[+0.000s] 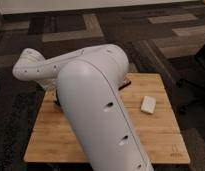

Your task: Place the ceramic cup in the ceramic bowl

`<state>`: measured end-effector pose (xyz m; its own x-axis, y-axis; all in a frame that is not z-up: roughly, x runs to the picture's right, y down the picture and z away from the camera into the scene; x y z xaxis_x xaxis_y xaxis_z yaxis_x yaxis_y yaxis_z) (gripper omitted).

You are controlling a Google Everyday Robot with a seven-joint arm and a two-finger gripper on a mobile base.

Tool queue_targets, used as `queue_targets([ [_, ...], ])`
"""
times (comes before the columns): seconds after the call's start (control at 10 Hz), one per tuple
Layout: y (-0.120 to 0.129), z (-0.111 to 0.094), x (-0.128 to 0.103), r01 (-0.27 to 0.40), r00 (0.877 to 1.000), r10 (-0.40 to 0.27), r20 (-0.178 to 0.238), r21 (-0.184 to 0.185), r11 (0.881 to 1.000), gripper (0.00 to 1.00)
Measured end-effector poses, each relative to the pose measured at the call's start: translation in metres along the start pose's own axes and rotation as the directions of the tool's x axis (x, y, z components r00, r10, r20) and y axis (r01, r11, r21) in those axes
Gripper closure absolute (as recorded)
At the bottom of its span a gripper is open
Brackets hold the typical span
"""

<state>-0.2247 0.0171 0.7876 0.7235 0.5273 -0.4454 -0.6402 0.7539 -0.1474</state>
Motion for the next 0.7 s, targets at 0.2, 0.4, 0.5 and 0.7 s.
queue_targets([
  [0.2,-0.003,-0.011,-0.002,-0.017,1.0,0.017,0.005,0.002,1.0,0.2],
  [0.4,-0.005,-0.024,-0.004,-0.044,0.999,0.044,0.005,-0.026,0.999,0.2],
  [0.5,-0.006,-0.029,-0.005,-0.058,0.998,0.058,0.003,-0.041,0.997,0.2],
  [0.7,-0.013,-0.045,-0.007,-0.094,0.996,0.094,-0.003,-0.086,0.992,0.2],
])
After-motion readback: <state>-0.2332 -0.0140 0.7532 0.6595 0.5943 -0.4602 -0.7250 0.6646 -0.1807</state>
